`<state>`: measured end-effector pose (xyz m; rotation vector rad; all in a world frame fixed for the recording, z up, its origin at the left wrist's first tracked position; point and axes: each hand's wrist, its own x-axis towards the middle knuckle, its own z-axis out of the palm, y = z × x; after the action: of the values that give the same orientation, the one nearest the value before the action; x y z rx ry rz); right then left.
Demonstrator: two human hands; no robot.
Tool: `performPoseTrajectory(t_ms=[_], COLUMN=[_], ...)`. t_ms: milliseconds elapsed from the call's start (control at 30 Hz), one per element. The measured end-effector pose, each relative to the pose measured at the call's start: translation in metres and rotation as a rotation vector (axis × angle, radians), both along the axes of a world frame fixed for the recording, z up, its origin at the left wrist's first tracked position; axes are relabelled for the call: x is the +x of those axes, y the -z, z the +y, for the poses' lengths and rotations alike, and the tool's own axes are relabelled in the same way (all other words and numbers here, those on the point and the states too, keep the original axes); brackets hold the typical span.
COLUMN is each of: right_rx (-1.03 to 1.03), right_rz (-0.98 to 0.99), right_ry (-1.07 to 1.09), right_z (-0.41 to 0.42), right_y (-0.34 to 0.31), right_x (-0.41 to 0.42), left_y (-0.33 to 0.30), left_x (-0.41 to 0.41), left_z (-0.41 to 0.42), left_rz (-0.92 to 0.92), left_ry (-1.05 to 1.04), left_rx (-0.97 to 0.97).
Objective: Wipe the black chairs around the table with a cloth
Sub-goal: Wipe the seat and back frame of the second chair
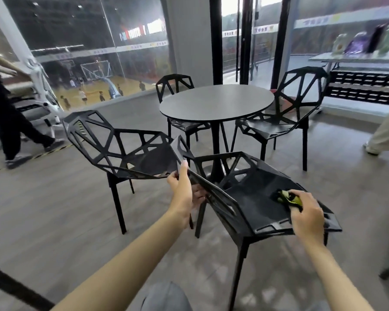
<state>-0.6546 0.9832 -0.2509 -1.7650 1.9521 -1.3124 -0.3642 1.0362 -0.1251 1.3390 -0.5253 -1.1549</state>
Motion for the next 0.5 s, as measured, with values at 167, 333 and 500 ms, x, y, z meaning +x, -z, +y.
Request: performPoseTrajectory(t_ms=[167,333,500], right_rx=[-0.246,-0.407,-0.405], right_rz=[-0.175,-0.3,-0.396], right_ry=[-0.175,-0.121,0.126], right_z=[0.049,0.084,0.082], right_y=[-0.061,-0.093,-0.108], right_x=[0.051,0.128,0.181], left_y=[-0.002,-0.038,-0.061], left_x=[0.049,0.075,0.081], left_z=[-0.032,-0.085,-0.124], left_rz=[-0.309,-0.892,-1.278], left_ry=[-0.17,-0.106,0.446], left_rx=[0.061,-0.263,-0.294])
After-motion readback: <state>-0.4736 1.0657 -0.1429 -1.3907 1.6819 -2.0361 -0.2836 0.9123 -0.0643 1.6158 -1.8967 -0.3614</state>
